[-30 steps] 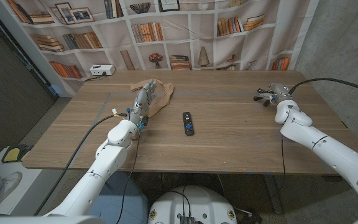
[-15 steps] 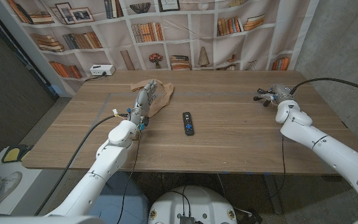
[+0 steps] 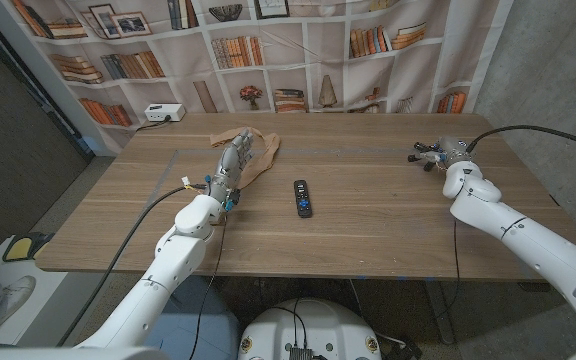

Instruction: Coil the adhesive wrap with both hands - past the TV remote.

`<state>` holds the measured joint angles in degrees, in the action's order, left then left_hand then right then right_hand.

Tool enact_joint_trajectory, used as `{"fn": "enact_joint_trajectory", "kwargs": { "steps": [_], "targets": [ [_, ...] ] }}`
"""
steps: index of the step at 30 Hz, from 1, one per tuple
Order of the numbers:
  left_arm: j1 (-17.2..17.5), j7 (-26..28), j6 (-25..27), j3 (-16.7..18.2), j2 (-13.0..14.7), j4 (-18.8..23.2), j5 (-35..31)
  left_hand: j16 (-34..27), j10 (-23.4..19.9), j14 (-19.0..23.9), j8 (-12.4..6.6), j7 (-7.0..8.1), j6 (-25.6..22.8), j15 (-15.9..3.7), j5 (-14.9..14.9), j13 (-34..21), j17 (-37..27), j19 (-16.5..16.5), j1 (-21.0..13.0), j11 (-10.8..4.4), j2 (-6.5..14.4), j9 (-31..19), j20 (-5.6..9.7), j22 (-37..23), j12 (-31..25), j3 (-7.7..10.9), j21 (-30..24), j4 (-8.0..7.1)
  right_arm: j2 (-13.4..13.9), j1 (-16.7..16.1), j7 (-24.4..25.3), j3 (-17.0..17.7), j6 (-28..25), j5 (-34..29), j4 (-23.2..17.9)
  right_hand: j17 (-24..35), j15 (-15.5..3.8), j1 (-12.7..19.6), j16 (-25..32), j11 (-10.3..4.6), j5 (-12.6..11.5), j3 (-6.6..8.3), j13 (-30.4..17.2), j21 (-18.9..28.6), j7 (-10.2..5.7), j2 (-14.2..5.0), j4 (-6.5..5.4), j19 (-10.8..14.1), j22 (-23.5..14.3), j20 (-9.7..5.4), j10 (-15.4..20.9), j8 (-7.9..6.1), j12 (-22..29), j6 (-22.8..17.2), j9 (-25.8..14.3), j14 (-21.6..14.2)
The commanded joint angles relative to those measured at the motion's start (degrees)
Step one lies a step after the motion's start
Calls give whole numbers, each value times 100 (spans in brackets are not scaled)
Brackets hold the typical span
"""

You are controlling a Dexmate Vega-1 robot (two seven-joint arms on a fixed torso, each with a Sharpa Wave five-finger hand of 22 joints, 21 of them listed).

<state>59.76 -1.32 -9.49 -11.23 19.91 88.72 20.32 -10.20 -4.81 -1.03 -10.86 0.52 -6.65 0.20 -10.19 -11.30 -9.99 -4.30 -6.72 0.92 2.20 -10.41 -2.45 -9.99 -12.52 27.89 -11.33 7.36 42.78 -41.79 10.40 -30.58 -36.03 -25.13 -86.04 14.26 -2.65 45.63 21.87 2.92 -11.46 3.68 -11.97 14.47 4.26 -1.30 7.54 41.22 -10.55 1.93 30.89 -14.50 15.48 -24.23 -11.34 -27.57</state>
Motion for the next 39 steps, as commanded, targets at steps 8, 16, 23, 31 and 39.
{"fn": "enact_joint_trajectory", "kwargs": {
  "steps": [8,16,23,31,39],
  "targets": [
    [78,42,-55,19,7,44,30,-25,-29,-33,7,29,4,-8,-17,-25,-14,-3,-18,28,54,-13,-21,-25,-16,7,3,10,-75,152,-268,-125,-372,-21,16,67,-50,-47,92,14,-1,-33,-18,51,64,-24,-55,118,-19,-12,144,-15,46,-81,-9,-145],
    [97,37,-63,13,13,52,48,-27,-55,-31,78,95,261,-17,-18,-26,-14,-6,-27,6,61,-12,-24,-25,-24,7,1,14,-96,187,-341,-168,-565,-44,-20,88,5,-128,90,49,11,-76,-16,43,121,8,-88,110,-23,16,141,9,22,-64,-8,-119],
    [135,42,-65,29,19,74,78,-28,-68,-28,67,104,293,-20,-20,-27,-13,-7,-37,5,71,-12,-20,-25,-27,11,0,17,-125,194,-335,-189,-668,-42,-32,99,24,-264,123,54,23,-146,-14,87,144,60,-144,234,-29,10,215,-1,21,-144,-8,-215],
    [181,48,-70,59,62,132,97,-28,-66,-26,54,93,296,-20,-20,-27,-13,-11,-42,3,73,-12,-19,-25,-25,11,-2,19,-176,208,-314,-196,-772,-24,-63,84,5,-440,128,57,14,-231,-11,114,147,112,-220,320,-35,21,327,-6,32,-219,-7,-304],
    [221,55,-104,83,99,164,112,-29,-68,-22,40,96,291,-18,-20,-28,-12,-10,-48,14,76,-11,-18,-24,-25,11,-1,22,-249,303,-333,-264,-937,-53,-42,75,-9,-554,125,37,0,-271,-9,139,154,104,-280,393,-40,-20,355,1,21,-240,-7,-352]
  ]
}}
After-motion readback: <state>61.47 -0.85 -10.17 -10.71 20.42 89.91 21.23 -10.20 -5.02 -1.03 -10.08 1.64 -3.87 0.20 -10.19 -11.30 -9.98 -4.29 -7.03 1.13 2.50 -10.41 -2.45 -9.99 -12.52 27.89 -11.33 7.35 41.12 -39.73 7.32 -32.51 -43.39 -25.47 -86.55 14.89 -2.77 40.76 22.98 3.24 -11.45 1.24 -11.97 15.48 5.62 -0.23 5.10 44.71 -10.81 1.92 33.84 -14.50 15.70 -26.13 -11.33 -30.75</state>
